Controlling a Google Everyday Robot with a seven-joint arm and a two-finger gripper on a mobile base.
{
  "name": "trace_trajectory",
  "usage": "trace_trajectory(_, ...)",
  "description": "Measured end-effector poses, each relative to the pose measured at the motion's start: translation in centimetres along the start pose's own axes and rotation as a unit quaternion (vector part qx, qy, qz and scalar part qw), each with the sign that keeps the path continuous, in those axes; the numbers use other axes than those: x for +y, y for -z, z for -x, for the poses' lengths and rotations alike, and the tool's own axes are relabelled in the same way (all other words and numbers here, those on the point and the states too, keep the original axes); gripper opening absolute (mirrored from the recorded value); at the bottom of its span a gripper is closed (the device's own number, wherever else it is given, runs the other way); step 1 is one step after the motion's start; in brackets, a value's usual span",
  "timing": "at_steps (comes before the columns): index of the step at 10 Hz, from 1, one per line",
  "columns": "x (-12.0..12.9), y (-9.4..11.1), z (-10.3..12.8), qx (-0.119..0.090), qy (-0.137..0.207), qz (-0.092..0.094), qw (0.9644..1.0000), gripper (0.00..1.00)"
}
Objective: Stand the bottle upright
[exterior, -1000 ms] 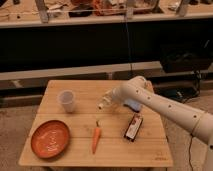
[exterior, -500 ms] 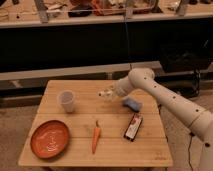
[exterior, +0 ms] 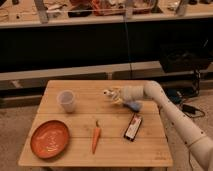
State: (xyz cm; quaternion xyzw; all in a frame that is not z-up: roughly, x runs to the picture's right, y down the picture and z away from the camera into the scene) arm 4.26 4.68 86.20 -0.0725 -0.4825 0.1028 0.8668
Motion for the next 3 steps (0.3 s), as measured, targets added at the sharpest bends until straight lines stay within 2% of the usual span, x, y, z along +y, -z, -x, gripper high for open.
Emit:
trace_trajectory(1,-0.1,0.0,0.2,-0.034,-0.006,-0.028,0.9990,0.00)
trace_trajectory(2,-0.3,0.4,0.2,-0.050,-0.008,-0.047,0.9976,0.00)
trace_trajectory(3,-0.8,1.0,0.4,-0.057,-0.007,-0.065,0.9963,0.00)
